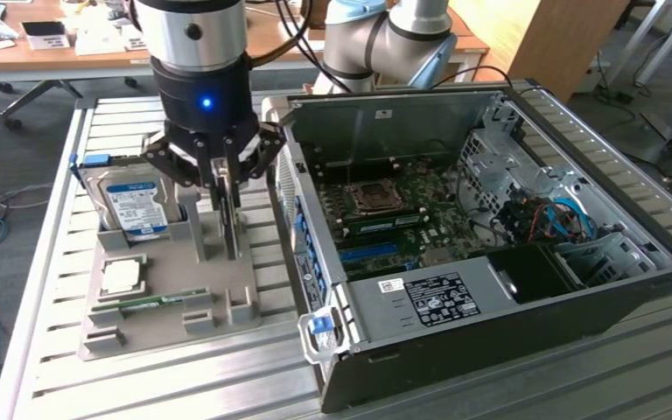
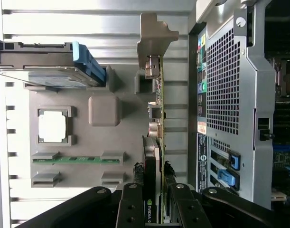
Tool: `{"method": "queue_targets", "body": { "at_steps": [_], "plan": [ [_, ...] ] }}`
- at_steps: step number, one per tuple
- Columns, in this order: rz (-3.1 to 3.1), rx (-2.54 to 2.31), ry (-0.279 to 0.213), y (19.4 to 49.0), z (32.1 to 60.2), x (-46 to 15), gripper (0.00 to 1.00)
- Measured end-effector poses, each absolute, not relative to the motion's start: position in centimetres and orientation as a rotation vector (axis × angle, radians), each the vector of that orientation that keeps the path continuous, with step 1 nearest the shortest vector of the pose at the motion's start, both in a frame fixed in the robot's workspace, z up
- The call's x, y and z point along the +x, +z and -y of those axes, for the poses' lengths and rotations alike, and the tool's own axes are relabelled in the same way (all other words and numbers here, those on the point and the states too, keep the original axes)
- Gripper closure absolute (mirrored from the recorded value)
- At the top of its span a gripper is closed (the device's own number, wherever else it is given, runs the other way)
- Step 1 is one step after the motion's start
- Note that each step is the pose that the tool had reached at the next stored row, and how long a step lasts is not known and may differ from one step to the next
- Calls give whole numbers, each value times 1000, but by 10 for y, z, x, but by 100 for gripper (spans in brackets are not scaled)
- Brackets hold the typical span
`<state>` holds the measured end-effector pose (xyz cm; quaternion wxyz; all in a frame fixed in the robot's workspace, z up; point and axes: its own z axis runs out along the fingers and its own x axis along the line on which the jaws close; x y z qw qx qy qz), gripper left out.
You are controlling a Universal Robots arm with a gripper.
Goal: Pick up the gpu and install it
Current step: 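Pick up the gpu and move the gpu toward the slot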
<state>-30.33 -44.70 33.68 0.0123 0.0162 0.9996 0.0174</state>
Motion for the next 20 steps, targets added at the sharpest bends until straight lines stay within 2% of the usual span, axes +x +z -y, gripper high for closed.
{"method": "queue_targets", "body": {
  "at_steps": [20],
  "plan": [
    [-3116, 51, 54, 364, 447, -303, 73]
  ]
}}
